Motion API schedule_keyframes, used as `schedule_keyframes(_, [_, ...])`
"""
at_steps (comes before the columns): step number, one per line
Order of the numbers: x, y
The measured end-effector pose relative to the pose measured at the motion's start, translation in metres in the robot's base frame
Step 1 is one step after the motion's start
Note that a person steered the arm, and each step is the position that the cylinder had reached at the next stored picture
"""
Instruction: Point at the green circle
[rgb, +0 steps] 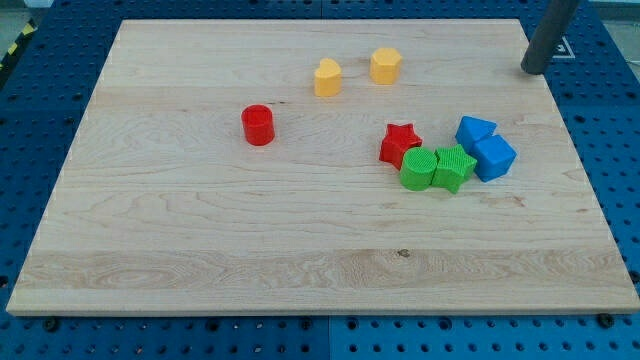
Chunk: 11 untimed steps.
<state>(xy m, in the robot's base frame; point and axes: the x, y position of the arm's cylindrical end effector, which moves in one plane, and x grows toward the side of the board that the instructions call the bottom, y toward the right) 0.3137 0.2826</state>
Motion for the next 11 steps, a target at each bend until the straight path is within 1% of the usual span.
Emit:
schedule_keyframes(2, [0.062,0.0])
schedule_keyframes(3, [0.111,-0.002])
schedule_keyframes(4, [0.175,-0.003])
schedule_keyframes(5, [0.216,-0.034])
schedule_keyframes(6, [0.239,-0.111])
schedule_keyframes(7, [0.234,-0.21])
schedule_keyframes(8, [0.195,-0.223])
schedule_keyframes(9, [0.184,-0.223])
schedule_keyframes(11, [0.184,-0.172])
